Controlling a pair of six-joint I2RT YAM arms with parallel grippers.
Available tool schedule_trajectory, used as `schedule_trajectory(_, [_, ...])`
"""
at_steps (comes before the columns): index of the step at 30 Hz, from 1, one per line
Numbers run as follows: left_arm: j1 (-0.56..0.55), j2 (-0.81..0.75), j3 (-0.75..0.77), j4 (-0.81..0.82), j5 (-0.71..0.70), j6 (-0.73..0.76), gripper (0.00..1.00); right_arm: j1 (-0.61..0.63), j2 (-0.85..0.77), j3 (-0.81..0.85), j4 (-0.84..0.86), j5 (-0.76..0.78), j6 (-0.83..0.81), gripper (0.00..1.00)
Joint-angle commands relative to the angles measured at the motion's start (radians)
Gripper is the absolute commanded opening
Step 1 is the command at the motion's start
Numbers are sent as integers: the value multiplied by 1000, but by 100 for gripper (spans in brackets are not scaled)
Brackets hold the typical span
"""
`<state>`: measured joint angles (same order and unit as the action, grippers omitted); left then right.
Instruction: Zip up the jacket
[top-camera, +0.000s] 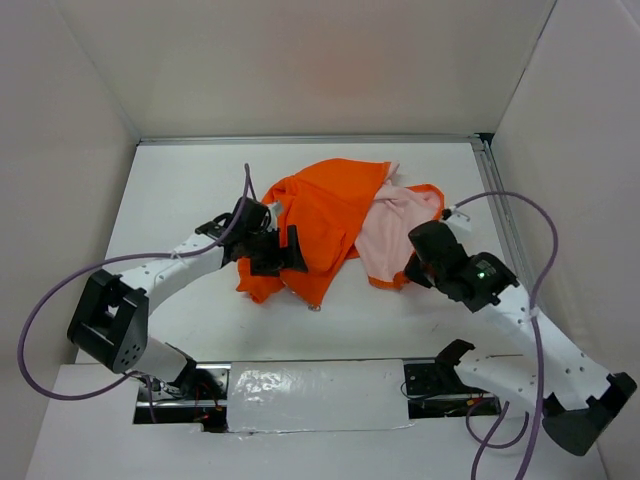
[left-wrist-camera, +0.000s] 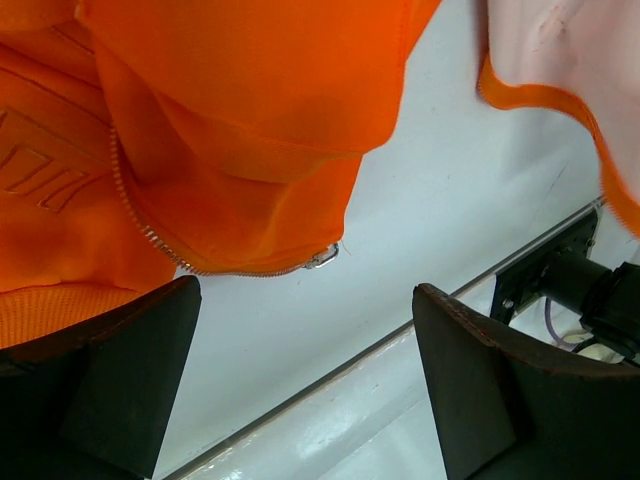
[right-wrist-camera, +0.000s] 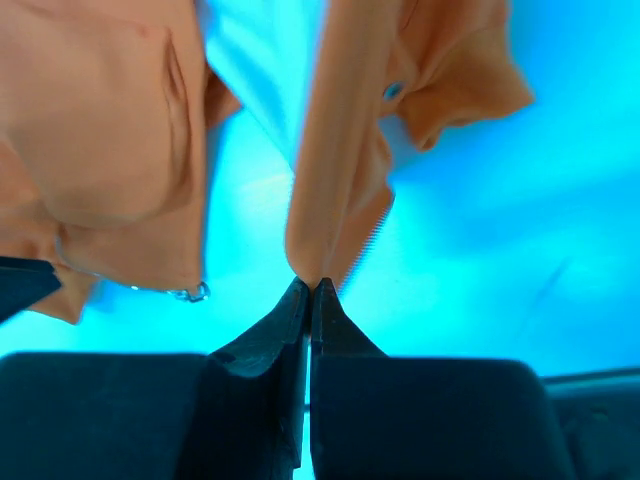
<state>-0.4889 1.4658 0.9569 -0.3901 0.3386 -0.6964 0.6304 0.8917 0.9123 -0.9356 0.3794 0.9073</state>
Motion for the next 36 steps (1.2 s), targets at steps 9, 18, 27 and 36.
schedule_trajectory(9, [-19, -41, 40, -13, -7, 18, 99, -46, -71, 264, -28, -117, -257, 0])
schedule_trajectory(18, [-14, -62, 22, -40, -41, 28, 99, 43, 237, 145, -107, 49, -133, 0])
schedule_trajectory(27, [-37, 19, 40, -30, -76, 67, 99, 19, 181, 222, 13, -51, -188, 0])
schedule_trajectory(36, [-68, 120, 134, 10, -50, 152, 99, -193, 284, 964, 153, -72, -411, 0])
